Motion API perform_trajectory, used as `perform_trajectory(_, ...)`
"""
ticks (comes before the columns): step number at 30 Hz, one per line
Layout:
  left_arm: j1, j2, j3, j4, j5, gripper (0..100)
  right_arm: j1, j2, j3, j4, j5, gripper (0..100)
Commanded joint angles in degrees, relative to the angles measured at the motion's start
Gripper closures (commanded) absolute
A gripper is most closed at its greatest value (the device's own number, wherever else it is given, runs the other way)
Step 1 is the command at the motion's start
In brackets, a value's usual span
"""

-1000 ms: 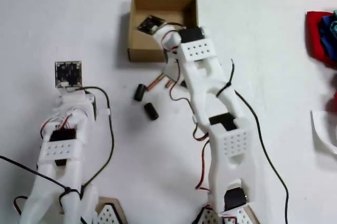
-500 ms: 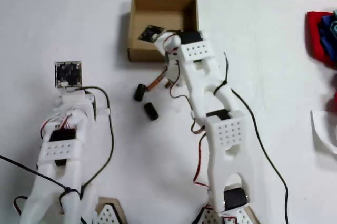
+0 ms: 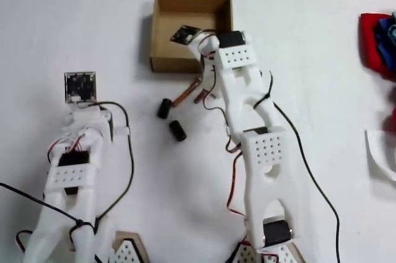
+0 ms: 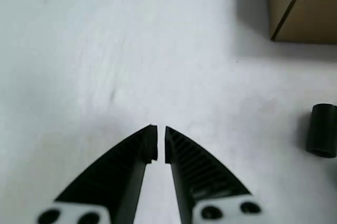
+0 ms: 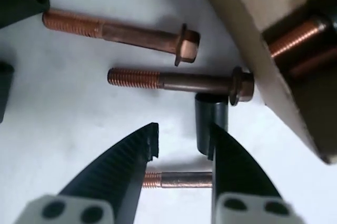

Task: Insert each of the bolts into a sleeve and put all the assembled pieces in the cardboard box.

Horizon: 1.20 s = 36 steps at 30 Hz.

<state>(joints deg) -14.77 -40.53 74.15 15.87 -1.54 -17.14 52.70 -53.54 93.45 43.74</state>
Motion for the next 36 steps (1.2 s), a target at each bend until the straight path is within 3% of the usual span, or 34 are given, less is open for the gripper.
perform_trajectory(1,-0.3,-1.2,-0.3,-1.1,0.2,94,1.4,-0.5,-3.6,1.1,0.4,84.7)
perform_trajectory(18,-0.4,-1.5,-0.1,-0.9,0.2,94,2.2,6.5,-4.0,-3.3,0.4,84.8)
perform_trajectory(22,-0.4,-1.5,-0.1,-0.9,0.2,94,2.2,7.1,-4.0,-3.8,0.1,97.5)
perform_trajectory(26,-0.4,-1.5,-0.1,-1.0,0.2,94,1.9,6.3,-4.2,-0.7,-0.4,97.8)
perform_trajectory(32,-0.3,-1.5,-0.1,-1.0,0.2,94,1.8,1.1,-5.1,7.9,-10.8,97.7)
perform_trajectory(36,-0.3,-1.4,-0.2,-1.0,0.2,94,-0.1,-5.1,6.6,7.9,-19.1,97.7)
